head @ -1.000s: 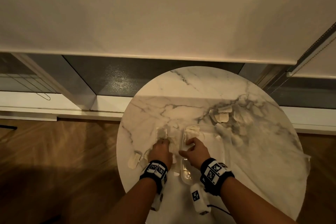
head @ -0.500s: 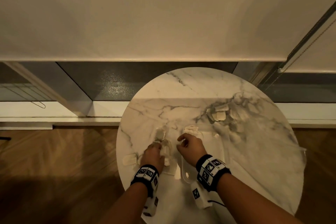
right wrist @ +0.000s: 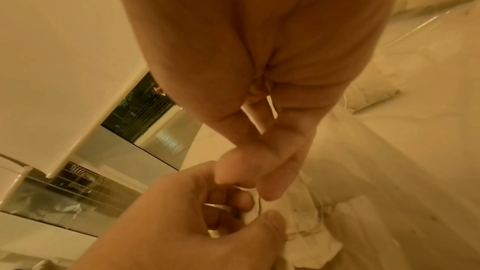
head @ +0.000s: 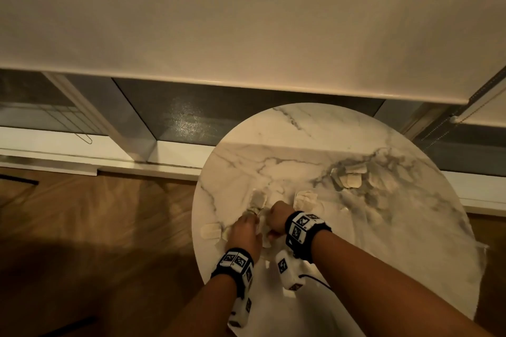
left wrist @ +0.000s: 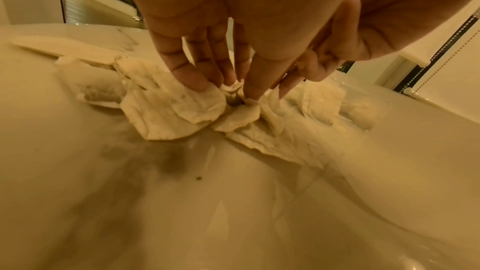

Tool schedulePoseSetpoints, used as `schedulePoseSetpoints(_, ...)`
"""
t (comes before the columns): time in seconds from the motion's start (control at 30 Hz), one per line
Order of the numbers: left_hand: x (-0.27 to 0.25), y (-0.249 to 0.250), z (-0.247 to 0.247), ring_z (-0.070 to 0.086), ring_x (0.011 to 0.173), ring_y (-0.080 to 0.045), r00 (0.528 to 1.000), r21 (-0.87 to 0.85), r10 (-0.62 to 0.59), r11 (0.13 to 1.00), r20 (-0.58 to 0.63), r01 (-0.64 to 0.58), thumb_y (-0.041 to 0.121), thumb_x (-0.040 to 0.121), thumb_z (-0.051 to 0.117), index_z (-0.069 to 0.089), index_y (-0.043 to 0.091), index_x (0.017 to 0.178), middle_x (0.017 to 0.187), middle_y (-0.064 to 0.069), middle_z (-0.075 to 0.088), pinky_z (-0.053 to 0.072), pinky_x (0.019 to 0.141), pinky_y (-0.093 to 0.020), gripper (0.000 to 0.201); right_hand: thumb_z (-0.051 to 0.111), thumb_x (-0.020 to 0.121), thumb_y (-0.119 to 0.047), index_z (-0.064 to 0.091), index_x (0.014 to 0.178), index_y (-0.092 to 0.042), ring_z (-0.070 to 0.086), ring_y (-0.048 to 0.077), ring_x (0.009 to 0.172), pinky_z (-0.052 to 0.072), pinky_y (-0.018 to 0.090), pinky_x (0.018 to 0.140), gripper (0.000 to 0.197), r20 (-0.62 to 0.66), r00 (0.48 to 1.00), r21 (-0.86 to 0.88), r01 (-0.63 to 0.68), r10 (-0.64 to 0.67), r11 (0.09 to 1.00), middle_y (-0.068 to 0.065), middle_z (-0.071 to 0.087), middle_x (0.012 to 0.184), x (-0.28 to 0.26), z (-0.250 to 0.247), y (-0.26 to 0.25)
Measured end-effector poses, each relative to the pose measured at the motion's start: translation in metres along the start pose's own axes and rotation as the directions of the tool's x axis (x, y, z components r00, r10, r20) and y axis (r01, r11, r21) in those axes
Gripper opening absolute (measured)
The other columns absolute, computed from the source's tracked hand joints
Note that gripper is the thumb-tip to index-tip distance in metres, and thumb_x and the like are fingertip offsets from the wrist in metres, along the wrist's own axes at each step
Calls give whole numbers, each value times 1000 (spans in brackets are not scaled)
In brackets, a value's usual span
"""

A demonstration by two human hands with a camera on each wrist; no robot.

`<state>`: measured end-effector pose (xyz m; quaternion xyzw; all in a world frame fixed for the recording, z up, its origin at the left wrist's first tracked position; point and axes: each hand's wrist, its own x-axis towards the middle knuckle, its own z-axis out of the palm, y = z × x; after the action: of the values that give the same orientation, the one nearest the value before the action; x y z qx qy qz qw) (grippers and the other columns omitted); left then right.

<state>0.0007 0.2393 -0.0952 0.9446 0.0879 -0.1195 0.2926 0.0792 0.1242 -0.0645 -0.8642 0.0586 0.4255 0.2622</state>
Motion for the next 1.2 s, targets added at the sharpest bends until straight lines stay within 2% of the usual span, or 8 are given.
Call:
schedulePoseSetpoints(0.2, -1, 1, 4, 56, 110, -25, 1000, -27, -28, 999, 5, 28, 19, 88, 55, 58, 15, 117, 121, -7, 57, 46, 94, -33, 29, 53, 84, -12, 65, 87, -5, 71, 32, 83, 61, 43, 75, 14, -107, 992, 24, 70, -68, 997, 18, 71, 90, -11, -1, 4)
schedulePoseSetpoints(0.37, -2, 8, -2, 55, 110, -24, 997, -73, -56, 996, -56, 52, 23, 88, 55, 59, 15, 117, 118, -6, 58, 46, 95, -34, 30, 68, 85, -27, 74, 97, -19, 66, 11, 87, 51, 20, 75, 15, -352, 906, 63, 273, -234, 960, -4, 72, 92, -49, -9, 26)
schedulePoseSetpoints(0.5, -7, 25, -10, 53, 113, -19, 996, -242, 5, 970, -93, -27, 17, 84, 59, 59, 20, 123, 120, 0, 57, 45, 99, -32, 39, 78, 76, -22, 69, 78, -26, 55, 3, 62, 42, 11, 57, 11, -453, 843, 147, 393, -291, 908, -8, 61, 69, -76, -25, 48)
schedulePoseSetpoints(0.6, -15, 44, -16, 46, 117, -7, 988, -347, 136, 925, -74, -153, 15, 78, 62, 55, 31, 128, 125, 16, 50, 41, 102, -24, 53, 79, 77, -12, 68, 79, -25, 50, 1, 55, 44, 14, 56, 17, -443, 832, 253, 474, -335, 844, -7, 57, 69, -89, -35, 61)
schedulePoseSetpoints(0.7, -24, 66, -22, 48, 110, 8, 971, -479, 237, 851, -13, -214, 14, 78, 60, 57, 36, 124, 121, 23, 51, 40, 92, -12, 52, 77, 76, -2, 69, 85, -23, 55, 9, 60, 55, 34, 63, 24, -428, 818, 377, 549, -385, 746, -4, 56, 78, -95, -39, 70)
schedulePoseSetpoints(0.93, -31, 86, -16, 64, 88, -12, 988, -728, 147, 683, 52, -63, 34, 81, 69, 68, 24, 100, 92, 5, 71, 51, 76, -22, 22, 70, 80, 12, 64, 112, -14, 65, 15, 72, 57, 29, 68, 42, -441, 832, 628, 555, -338, 546, 7, 63, 83, -103, -47, 81)
schedulePoseSetpoints(1.03, -31, 89, -17, 55, 68, -9, 996, -756, 93, 652, 2, -59, 20, 87, 70, 62, 16, 80, 70, 8, 59, 47, 66, -22, 11, 76, 78, 4, 63, 118, -15, 68, 19, 82, 58, 32, 76, 47, -438, 852, 660, 522, -288, 540, 9, 69, 89, -104, -50, 87)
schedulePoseSetpoints(1.2, -32, 96, -16, 64, 73, -17, 998, -822, 18, 567, 63, 42, 11, 89, 69, 61, 8, 84, 74, -3, 66, 54, 67, -28, 9, 70, 89, -10, 73, 91, -11, 69, 20, 83, 58, 32, 81, 4, -301, 916, 734, 401, -266, 549, 6, 73, 85, -105, -42, 97)
